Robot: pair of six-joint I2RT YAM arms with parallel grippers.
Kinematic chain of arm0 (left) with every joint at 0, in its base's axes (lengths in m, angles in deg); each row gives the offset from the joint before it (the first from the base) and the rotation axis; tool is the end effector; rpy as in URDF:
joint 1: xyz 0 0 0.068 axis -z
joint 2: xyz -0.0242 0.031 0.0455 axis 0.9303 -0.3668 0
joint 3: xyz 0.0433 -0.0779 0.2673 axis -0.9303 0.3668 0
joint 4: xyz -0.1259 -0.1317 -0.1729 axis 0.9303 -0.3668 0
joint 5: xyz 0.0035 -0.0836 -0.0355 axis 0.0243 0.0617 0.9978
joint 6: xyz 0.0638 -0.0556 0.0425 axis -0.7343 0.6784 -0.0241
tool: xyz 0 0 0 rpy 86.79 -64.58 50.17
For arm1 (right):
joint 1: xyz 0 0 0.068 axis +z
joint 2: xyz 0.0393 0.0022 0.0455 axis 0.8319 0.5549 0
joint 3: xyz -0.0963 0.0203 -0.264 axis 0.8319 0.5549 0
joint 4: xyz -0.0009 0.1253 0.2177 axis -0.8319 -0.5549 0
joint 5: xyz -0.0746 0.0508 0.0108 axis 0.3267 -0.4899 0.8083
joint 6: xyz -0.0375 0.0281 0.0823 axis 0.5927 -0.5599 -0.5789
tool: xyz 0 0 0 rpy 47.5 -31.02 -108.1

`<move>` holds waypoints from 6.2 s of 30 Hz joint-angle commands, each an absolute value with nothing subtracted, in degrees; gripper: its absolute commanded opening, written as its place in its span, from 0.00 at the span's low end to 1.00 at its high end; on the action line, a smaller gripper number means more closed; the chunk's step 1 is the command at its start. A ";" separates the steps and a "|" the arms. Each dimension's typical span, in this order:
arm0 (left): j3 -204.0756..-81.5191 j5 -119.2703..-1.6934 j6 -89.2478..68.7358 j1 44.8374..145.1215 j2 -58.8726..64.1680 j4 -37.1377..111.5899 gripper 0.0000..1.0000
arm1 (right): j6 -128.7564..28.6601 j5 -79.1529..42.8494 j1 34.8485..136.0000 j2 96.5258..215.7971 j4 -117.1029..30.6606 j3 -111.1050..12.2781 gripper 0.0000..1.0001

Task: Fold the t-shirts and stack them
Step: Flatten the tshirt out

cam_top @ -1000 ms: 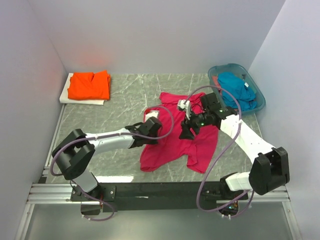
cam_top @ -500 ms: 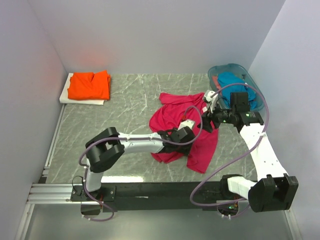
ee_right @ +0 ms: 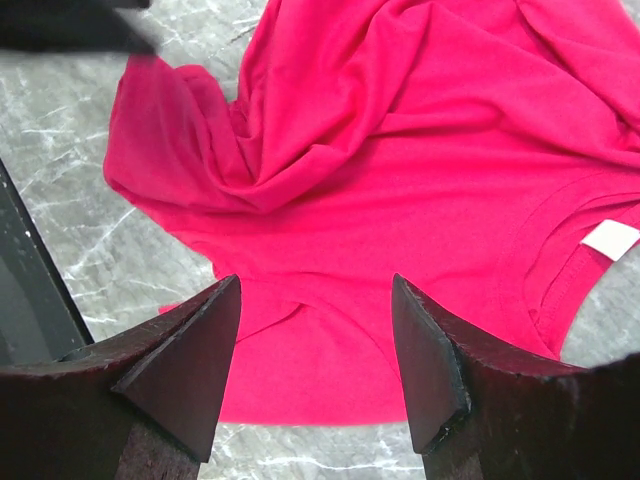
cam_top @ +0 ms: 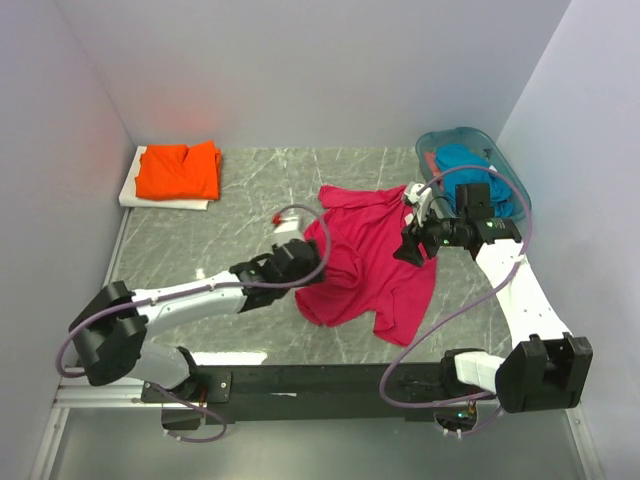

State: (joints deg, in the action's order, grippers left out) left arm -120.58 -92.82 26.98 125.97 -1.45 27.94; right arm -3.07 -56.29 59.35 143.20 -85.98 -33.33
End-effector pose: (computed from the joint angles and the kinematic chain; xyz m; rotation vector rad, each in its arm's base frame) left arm 0.2042 -0.2555 0.2280 -0.0683 2.2107 -0.6014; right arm 0.2373 0.0741 0.2863 -1.1088 1.9283 0.6395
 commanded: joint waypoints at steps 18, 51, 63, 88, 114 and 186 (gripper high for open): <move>-127.84 -83.77 47.07 114.18 -23.37 25.10 0.50 | -2.10 -57.80 59.20 144.86 -86.83 -33.10 0.68; -132.23 -91.24 10.34 95.91 -12.46 13.07 0.01 | -1.22 -58.59 59.29 145.57 -87.80 -33.19 0.68; -160.61 -95.89 3.13 86.32 -28.99 2.70 0.59 | -1.31 -58.76 59.28 145.92 -87.98 -33.11 0.68; -119.84 -83.42 23.51 83.42 -9.57 19.39 0.45 | -0.52 -60.08 59.37 148.47 -90.00 -33.72 0.68; -127.14 -83.15 18.59 82.46 -17.39 18.16 0.14 | 0.62 -60.35 59.37 149.00 -90.97 -33.98 0.68; -114.31 -85.97 -1.80 75.42 38.42 12.10 0.97 | -5.79 -17.01 114.57 176.15 -69.78 -38.73 0.38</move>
